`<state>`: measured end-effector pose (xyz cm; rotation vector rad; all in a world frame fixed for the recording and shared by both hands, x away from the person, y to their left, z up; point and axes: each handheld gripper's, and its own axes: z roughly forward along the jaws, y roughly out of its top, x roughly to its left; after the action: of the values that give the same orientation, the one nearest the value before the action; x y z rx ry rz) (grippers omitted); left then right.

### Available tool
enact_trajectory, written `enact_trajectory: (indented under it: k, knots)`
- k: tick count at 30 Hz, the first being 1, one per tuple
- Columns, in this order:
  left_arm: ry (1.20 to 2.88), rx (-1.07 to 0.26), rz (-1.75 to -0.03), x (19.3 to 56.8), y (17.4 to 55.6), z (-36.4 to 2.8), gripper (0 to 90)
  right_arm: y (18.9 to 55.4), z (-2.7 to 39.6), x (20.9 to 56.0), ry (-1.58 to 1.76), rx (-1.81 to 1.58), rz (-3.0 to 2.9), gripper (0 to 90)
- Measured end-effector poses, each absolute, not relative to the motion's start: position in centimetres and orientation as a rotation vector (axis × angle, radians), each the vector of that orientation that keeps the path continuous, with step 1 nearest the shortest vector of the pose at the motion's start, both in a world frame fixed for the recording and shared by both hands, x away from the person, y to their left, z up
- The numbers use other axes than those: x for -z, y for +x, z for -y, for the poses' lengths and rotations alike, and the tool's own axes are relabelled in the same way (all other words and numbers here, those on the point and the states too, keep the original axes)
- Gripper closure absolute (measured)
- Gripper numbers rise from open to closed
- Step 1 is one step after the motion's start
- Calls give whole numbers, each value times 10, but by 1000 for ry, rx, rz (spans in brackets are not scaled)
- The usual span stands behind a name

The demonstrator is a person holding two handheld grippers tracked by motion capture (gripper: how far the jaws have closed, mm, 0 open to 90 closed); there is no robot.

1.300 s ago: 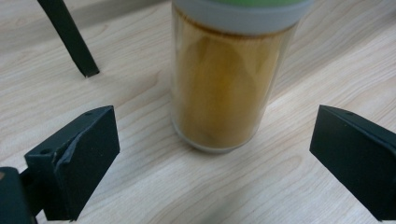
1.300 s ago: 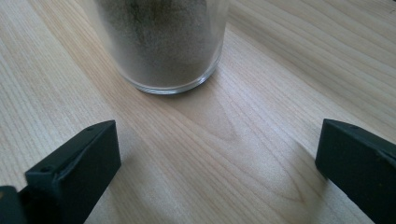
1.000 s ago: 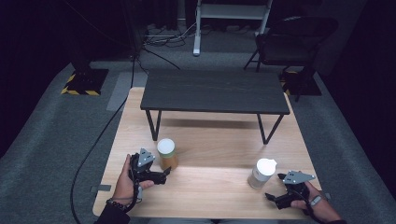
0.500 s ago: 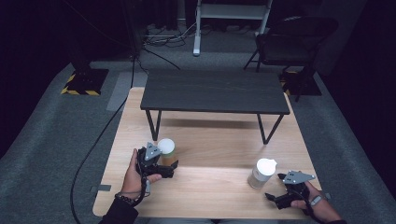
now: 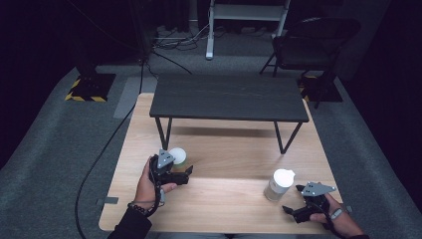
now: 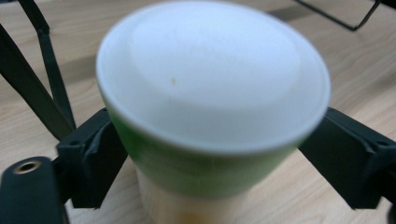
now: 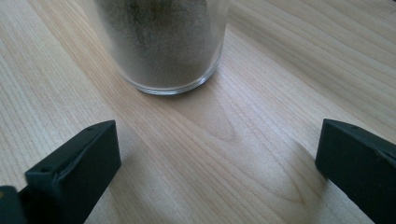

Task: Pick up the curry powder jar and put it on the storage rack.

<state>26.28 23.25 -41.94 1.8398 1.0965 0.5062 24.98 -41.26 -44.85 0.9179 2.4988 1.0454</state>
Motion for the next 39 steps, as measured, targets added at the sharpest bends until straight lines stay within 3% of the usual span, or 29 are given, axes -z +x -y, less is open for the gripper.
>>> enact_trajectory:
  k: [6, 39]
  knots:
    - [1805, -532, -1089, 427, 262, -237, 319, 250, 413, 448, 918, -1045, -2499, 0]
    - [1820, -619, -1073, 408, 251, -225, 337, 250, 413, 448, 918, -1045, -2499, 0]
